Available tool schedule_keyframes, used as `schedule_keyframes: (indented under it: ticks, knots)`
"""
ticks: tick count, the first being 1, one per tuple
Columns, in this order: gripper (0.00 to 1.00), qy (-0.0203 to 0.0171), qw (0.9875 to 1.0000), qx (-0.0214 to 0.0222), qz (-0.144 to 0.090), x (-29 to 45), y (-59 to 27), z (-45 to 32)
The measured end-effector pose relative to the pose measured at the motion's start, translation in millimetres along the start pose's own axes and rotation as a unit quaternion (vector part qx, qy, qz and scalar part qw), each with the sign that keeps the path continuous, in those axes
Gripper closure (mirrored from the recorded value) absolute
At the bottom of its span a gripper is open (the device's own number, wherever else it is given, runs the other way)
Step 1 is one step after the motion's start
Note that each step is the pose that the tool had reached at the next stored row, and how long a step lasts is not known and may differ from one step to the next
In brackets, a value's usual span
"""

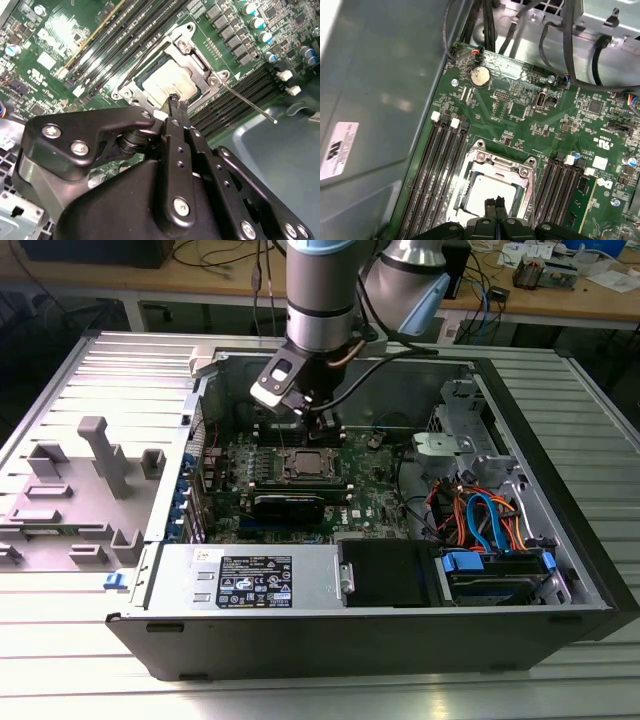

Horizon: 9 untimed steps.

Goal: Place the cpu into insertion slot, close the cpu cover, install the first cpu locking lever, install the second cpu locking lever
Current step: 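Install the first cpu locking lever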

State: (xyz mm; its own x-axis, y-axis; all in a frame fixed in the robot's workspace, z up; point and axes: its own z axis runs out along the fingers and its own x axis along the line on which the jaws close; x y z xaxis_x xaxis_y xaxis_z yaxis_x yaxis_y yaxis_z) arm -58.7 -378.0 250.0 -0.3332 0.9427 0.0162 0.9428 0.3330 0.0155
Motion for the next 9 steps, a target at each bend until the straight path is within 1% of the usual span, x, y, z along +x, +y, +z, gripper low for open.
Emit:
schedule_keyframes:
  ticks: [3, 6, 7, 9]
  knots:
    - [0.89, 0.0003, 0.9999, 0.0001, -0.014, 0.0, 0.1, -1.7]
    - [0.89, 0.0007, 0.9990, 0.0007, -0.044, 0.0, 0.0, -1.8]
    - [0.89, 0.0009, 0.9981, 0.0011, -0.062, 0.0, 0.0, -1.8]
    - [0.89, 0.0012, 0.9966, 0.0014, -0.082, 0.0, 0.0, -1.8]
